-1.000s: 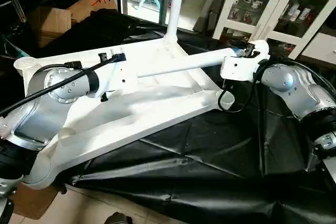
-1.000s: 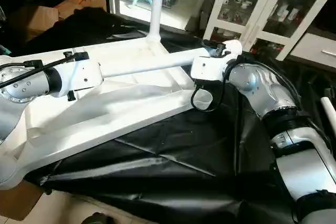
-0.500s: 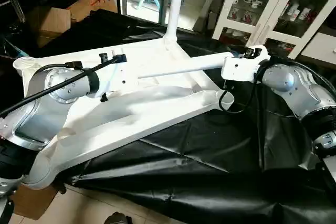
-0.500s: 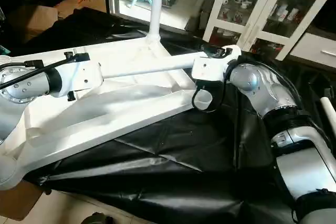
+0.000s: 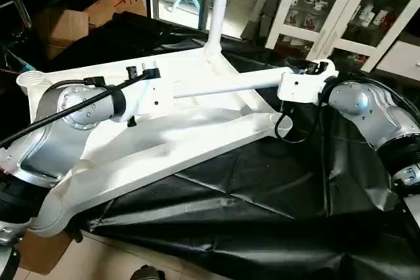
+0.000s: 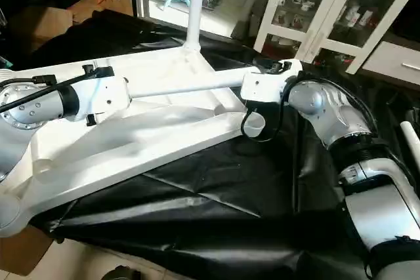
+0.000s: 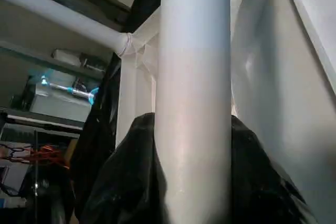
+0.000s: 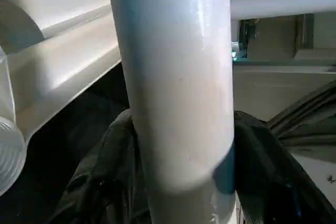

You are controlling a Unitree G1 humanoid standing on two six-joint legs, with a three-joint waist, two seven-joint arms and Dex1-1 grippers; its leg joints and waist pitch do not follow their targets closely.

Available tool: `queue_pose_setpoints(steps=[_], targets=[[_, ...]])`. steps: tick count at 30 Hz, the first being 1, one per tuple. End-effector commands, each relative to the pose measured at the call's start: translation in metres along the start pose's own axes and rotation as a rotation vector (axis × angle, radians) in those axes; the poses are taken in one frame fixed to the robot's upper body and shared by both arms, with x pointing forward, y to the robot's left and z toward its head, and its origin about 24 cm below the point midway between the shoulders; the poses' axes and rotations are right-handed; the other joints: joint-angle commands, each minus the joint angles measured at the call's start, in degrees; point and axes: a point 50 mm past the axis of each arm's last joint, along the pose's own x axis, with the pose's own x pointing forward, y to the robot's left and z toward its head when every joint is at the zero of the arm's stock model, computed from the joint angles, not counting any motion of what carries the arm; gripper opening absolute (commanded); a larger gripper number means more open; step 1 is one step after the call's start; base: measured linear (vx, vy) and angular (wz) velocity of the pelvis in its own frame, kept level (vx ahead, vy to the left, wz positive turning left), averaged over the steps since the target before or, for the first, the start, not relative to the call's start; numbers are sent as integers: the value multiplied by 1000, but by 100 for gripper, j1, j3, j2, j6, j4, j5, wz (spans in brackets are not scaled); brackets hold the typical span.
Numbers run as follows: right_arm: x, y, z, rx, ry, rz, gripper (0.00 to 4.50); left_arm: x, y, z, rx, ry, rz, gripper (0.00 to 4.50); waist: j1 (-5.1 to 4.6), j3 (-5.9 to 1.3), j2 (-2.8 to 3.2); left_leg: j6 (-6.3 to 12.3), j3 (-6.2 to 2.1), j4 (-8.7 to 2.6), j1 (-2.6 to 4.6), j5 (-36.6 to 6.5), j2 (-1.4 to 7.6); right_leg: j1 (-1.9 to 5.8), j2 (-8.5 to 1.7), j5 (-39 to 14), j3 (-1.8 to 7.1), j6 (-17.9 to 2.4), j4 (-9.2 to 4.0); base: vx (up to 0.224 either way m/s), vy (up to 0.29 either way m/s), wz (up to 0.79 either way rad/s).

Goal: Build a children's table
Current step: Insert table leg to table base

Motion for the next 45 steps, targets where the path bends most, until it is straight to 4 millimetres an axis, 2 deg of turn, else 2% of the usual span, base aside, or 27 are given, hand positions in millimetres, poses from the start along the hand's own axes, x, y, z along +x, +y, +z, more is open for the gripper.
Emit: queue_pose_setpoints(steps=[1, 4, 5, 9, 10, 12, 15, 16, 21, 22, 23, 27, 30, 31, 32, 33, 35, 36, 37, 38, 39, 40, 41, 42, 43, 44, 45], targets=[[2, 3, 3, 42, -28, 27, 204, -10, 27, 11, -23, -70, 138, 138, 1, -504, -1, 111, -82, -331, 238, 368, 196, 295, -251, 1435, 217, -1529, -237, 0, 0, 0], [1, 4, 2, 55, -27, 44, 204, -9, 31, 21, -74, -161, 167, 138, 0, -505, 4, 116, -84, -330, 238, 375, 196, 300, -251, 1469, 217, -1546, -237, 0, 0, 0], [1, 4, 2, 56, -26, 45, 204, -9, 31, 22, -82, -172, 167, 194, 3, -507, 1, 116, -80, -328, 238, 375, 191, 302, -247, 1489, 220, -1558, -235, 0, 0, 0], [-1, 7, -6, 65, 16, 68, 204, -10, 36, 35, -103, -279, 185, 218, 13, -520, 33, 130, -88, -326, 236, 433, 189, 309, -245, 1657, 213, -1617, -224, 0, 0, 0], [-1, 7, -8, 67, 27, 74, 203, -11, 37, 36, -95, -286, 191, 231, 5, -517, 7, 132, -82, -324, 238, 396, 191, 304, -234, 1644, 213, -1619, -228, 0, 0, 0], [-4, 12, -16, 68, 63, 110, 196, -11, 39, 40, -87, -311, 194, 259, 9, -520, 17, 146, -84, -319, 240, 393, 193, 308, -245, 1659, 216, -1641, -226, 0, 0, 0], [-19, 28, -48, 88, 209, 180, 191, -16, 52, 53, -87, -399, 280, 288, 21, -526, 15, 156, -76, -309, 237, 415, 193, 315, -238, 1768, 217, -1722, -222, 0, 0, 0], [-19, 28, -48, 88, 209, 180, 189, -16, 52, 53, -87, -399, 280, 300, 26, -528, 4, 173, -76, -306, 234, 453, 192, 320, -239, 1799, 215, -1736, -218, 0, 0, 0], [-48, 22, -89, 174, 412, 98, 187, -25, 71, 59, -134, -460, 411, 353, 39, -536, 26, 158, -74, -290, 228, 472, 173, 345, -211, 1916, 211, -1746, -221, 0, 0, 0], [-53, 18, -96, 200, 442, 65, 187, -27, 74, 58, -160, -473, 424, 355, 36, -537, 16, 151, -77, -284, 221, 497, 171, 349, -203, 1938, 207, -1735, -214, 0, 0, 0], [-61, 13, -102, 218, 469, 33, 186, -29, 78, 57, -181, -481, 437, 356, 42, -531, 63, 134, -76, -282, 225, 466, 161, 348, -212, 1942, 211, -1735, -221, 0, 0, 0], [-69, 8, -109, 234, 497, 8, 185, -33, 83, 55, -199, -493, 458, 356, 5, -515, 31, 132, -76, -288, 204, 227, 179, 347, -236, 1690, 213, -1725, -244, 0, 0, 0], [-73, 9, -112, 255, 499, 2, 185, -35, 89, 49, -221, -481, 494, 356, -37, -512, 61, 142, -79, -289, 208, 68, 194, 329, -247, 1451, 212, -1761, -259, 0, 0, 0], [-72, 8, -111, 301, 481, -30, 185, -35, 91, 44, -245, -469, 511, 356, -42, -506, 52, 146, -71, -284, 210, 8, 191, 324, -244, 1394, 222, -1770, -264, 0, 0, 0], [-72, 7, -111, 331, 469, -51, 185, -36, 93, 41, -262, -460, 523, 356, -33, -509, 111, 144, -74, -280, 218, -23, 193, 321, -258, 1402, 230, -1783, -254, 0, 0, 0], [-67, -1, -105, 505, 390, -165, 185, -35, 96, 28, -396, -443, 568, 356, -29, -517, 119, 147, -69, -279, 233, -69, 198, 319, -244, 1449, 229, -1817, -247, 0, 0, 0], [-67, -1, -105, 505, 390, -165, 185, -35, 96, 28, -396, -443, 568, 356, -27, -521, 101, 174, -80, -282, 220, -59, 199, 323, -242, 1531, 218, -1848, -239, 0, 0, 0], [-54, -15, -89, 807, 186, -314, 184, -30, 94, 6, -624, -399, 637, 356, -27, -525, 147, 184, -84, -282, 223, -33, 200, 317, -242, 1562, 213, -1868, -231, 0, 0, 0], [-46, -21, -76, 983, 33, -369, 184, -26, 88, -5, -756, -369, 666, 356, -66, -531, 160, 263, -46, -280, 224, -189, 202, 356, -260, 1837, 260, -1924, -209, 0, 0, 0], [-40, -26, -65, 1127, -118, -403, 184, -21, 81, -15, -869, -336, 688, 356, -87, -536, 137, 387, -84, -303, 187, -206, 207, 373, -258, 1919, 224, -1949, -206, 0, 0, 0], [-37, -28, -59, 1193, -200, -413, 184, -19, 77, -20, -921, -317, 697, 356, -84, -552, 142, 449, -105, -296, 202, -178, 221, 356, -277, 1891, 210, -1966, -212, 0, 0, 0], [-37, -28, -59, 1193, -200, -413, 184, -19, 77, -20, -921, -317, 697, 356, -65, -570, 163, 548, -111, -286, 233, -52, 236, 333, -278, 1883, 193, -2055, -222, 0, 0, 0], [-24, -27, -29, 1372, -431, -339, 184, -10, 69, -16, -1059, -343, 710, 356, -41, -576, 152, 590, -100, -272, 238, 156, 226, 313, -244, 1893, 175, -2116, -224, 0, 0, 0], [-22, -27, -21, 1409, -489, -314, 184, -8, 68, -14, -1081, -350, 711, 356, 7, -565, 174, 679, -92, -289, 242, 279, 229, 356, -249, 2176, 206, -2114, -211, 0, 0, 0], [-21, -27, -16, 1431, -527, -297, 184, -7, 67, -13, -1091, -355, 712, 356, 27, -584, 186, 711, -118, -280, 244, 361, 257, 340, -271, 2253, 193, -2097, -186, 0, 0, 0], [-19, -26, -5, 1475, -610, -258, 184, -5, 66, -11, -1114, -366, 715, 356, 71, -603, 110, 792, -121, -285, 258, 483, 269, 336, -287, 2239, 170, -2073, -180, 0, 0, 0], [-16, -21, 13, 1513, -714, -171, 184, -2, 71, -1, -1117, -409, 713, 356, 73, -599, 93, 799, -120, -281, 259, 516, 267, 311, -291, 2152, 160, -2077, -192, 0, 0, 0]])
